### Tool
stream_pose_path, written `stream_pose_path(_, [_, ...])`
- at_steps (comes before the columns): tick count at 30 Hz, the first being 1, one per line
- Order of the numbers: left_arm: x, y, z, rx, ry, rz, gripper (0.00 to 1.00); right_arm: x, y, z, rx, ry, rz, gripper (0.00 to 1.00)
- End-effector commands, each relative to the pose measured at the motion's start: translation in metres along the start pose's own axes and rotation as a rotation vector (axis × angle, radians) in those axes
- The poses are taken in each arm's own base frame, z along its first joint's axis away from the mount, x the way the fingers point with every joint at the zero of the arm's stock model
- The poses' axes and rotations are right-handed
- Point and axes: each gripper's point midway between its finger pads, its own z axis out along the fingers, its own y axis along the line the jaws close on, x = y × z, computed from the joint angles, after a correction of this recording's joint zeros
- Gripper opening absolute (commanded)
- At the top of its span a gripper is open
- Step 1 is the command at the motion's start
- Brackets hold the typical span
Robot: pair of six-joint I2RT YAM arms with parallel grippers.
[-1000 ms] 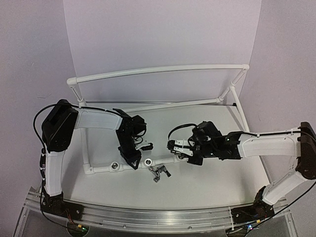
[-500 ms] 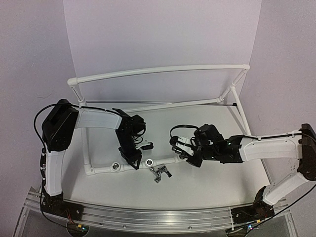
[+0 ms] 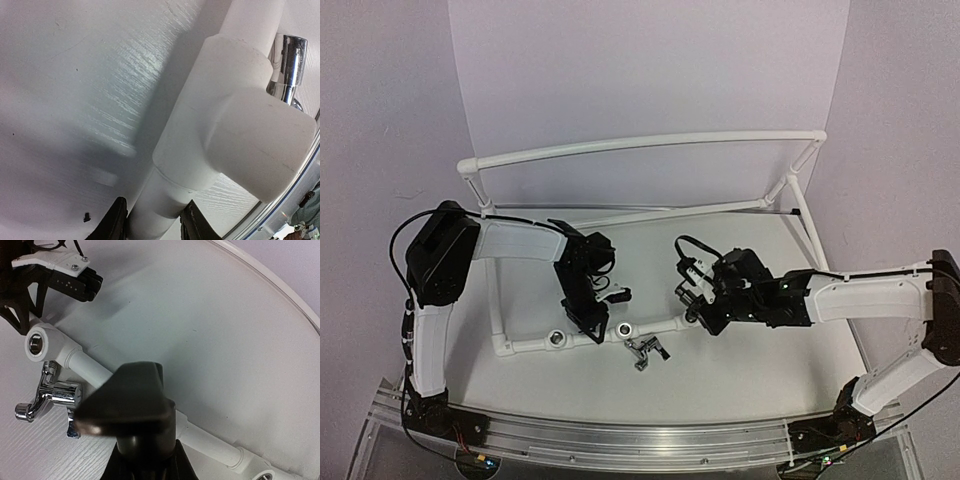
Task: Install the water faucets
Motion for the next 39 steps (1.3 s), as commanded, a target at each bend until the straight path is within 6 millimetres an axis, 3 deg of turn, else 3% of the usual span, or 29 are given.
stream_pose_path(1, [-0.040, 0.036, 0.024, -0.052, -0.140, -0.188, 0.00, -0.019, 0.005, -0.006, -0.047, -0.027, 0.175, 0.09])
stream_pose_path(8, [-0.041, 0.037, 0.023, -0.053, -0.140, -0.187, 0.00, -0.021, -0.003, -0.007, -0.013, -0.030, 0.161, 0.26])
stream_pose_path(10, [-0.041, 0.037, 0.022, -0.055, -0.139, -0.187, 0.00, -0.019, -0.006, -0.007, -0.006, -0.026, 0.157, 0.39])
stream_pose_path(16, [-0.043, 0.038, 0.022, -0.053, -0.139, -0.187, 0.00, -0.020, -0.005, -0.010, -0.031, -0.025, 0.153, 0.56])
stream_pose_path(22, [-0.043, 0.038, 0.023, -0.054, -0.136, -0.188, 0.00, -0.032, -0.002, -0.018, -0.073, -0.036, 0.048, 0.96])
stream_pose_path(31, [-0.041, 0.040, 0.025, -0.051, -0.130, -0.193, 0.00, -0.042, -0.002, -0.040, -0.171, -0.011, -0.148, 0.98])
stream_pose_path(34, [-0.041, 0.040, 0.025, -0.050, -0.130, -0.194, 0.00, -0.032, -0.002, -0.052, -0.228, 0.028, -0.248, 0.98])
stream_pose_path(39, [-0.039, 0.040, 0.028, -0.042, -0.130, -0.193, 0.00, -0.014, -0.017, -0.074, -0.215, 0.087, -0.451, 0.98])
